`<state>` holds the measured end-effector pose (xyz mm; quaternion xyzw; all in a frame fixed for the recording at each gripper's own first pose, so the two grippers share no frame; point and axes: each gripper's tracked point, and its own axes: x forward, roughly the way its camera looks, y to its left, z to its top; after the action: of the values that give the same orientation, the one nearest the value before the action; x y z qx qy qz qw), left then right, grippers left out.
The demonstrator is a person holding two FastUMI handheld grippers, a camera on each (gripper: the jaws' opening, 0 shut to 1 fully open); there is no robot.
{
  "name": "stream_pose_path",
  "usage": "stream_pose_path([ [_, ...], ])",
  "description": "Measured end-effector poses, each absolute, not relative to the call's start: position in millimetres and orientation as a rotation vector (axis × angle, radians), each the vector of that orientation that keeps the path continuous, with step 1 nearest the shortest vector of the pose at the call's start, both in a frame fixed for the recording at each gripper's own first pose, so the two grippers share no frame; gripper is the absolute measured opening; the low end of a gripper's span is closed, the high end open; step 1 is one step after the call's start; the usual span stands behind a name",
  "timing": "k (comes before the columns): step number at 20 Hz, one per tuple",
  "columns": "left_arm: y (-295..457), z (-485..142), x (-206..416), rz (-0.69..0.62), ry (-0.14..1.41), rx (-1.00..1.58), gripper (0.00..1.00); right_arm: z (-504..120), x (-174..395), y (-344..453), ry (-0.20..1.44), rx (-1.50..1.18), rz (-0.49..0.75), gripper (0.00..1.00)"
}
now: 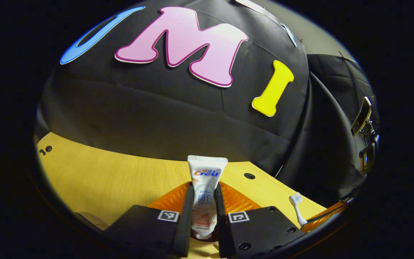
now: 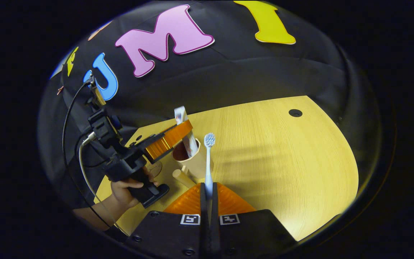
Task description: Put the toothbrush and toothpaste on the desktop into the cup, then pick up the cup and place it on the coaster on the desktop.
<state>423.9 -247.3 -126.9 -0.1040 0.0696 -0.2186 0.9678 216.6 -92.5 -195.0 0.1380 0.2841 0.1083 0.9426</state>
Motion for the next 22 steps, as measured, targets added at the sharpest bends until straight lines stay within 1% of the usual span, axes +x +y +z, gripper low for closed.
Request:
stream_pose_path([
  [3,-238,-107,408,-0.439,0.093,-0.232,0.75,-186,227,-87,0.532,0.278,0.229,0.05],
  [4,-231,-98,404,-0.420,0.073,-0.238,0.89,-182,230,-85,0.513,0.279,0.232,0.05],
  [5,-225,-92,399,-0.409,0.061,-0.243,0.96,-177,236,-83,0.491,0.281,0.236,0.05],
  [6,-217,-84,393,-0.393,0.048,-0.247,0.98,-173,241,-80,0.470,0.282,0.241,0.05],
  [10,-175,-59,362,-0.313,-0.005,-0.283,0.98,-143,265,-66,0.358,0.288,0.266,0.05],
  [12,-155,-56,345,-0.282,-0.021,-0.302,0.98,-125,282,-60,0.281,0.289,0.275,0.05],
  [14,-135,-65,331,-0.234,-0.017,-0.323,0.98,-110,298,-54,0.214,0.311,0.279,0.05],
  [16,-120,-79,318,-0.197,0.012,-0.348,0.98,-105,312,-48,0.181,0.320,0.282,0.05],
  [22,-100,-99,294,-0.156,0.024,-0.402,0.98,-95,344,-36,0.053,0.289,0.266,0.05],
])
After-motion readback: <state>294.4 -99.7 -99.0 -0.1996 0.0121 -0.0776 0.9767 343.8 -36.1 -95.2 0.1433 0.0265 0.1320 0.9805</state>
